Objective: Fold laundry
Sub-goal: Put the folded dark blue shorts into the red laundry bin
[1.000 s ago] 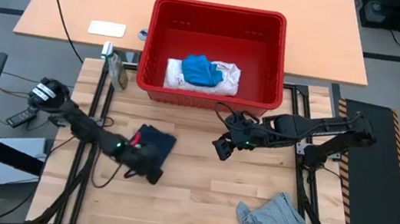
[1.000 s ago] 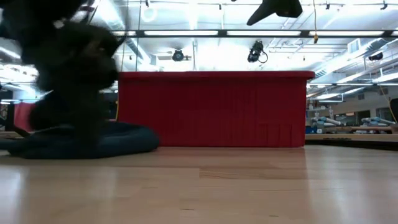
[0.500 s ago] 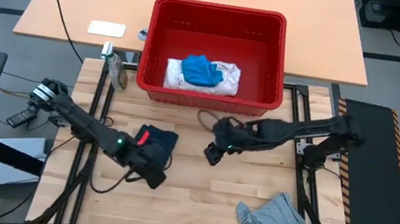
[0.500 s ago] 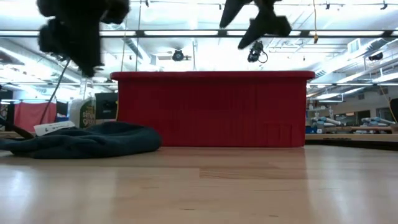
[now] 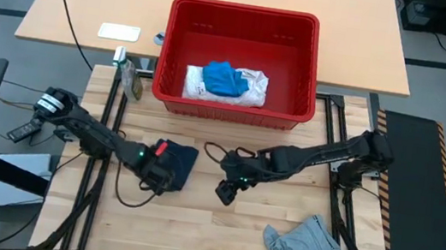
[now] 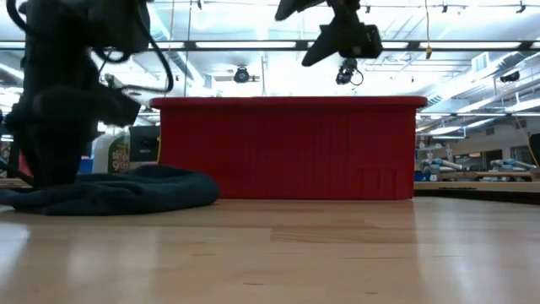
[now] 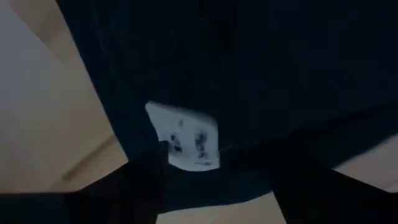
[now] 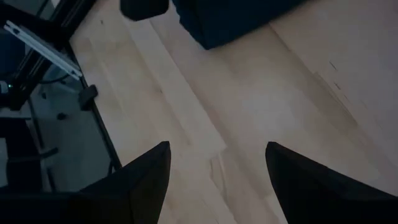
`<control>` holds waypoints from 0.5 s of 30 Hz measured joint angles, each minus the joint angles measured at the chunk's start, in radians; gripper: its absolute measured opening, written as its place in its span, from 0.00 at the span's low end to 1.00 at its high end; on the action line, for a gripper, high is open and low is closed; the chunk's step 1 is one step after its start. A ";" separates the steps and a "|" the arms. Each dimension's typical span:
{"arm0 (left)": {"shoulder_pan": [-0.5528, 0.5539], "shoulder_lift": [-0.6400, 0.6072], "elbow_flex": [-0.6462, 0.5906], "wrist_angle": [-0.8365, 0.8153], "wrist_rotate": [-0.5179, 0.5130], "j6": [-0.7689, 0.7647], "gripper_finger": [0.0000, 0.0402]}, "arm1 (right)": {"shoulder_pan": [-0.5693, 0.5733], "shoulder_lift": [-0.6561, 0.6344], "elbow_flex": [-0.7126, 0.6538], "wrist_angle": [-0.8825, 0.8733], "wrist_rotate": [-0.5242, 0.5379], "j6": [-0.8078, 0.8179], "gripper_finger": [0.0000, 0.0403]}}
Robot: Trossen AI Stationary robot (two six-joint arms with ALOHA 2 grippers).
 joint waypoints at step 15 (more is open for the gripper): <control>0.082 -0.026 0.104 -0.074 -0.026 0.093 0.79 | 0.017 -0.017 0.001 -0.057 -0.009 -0.005 0.66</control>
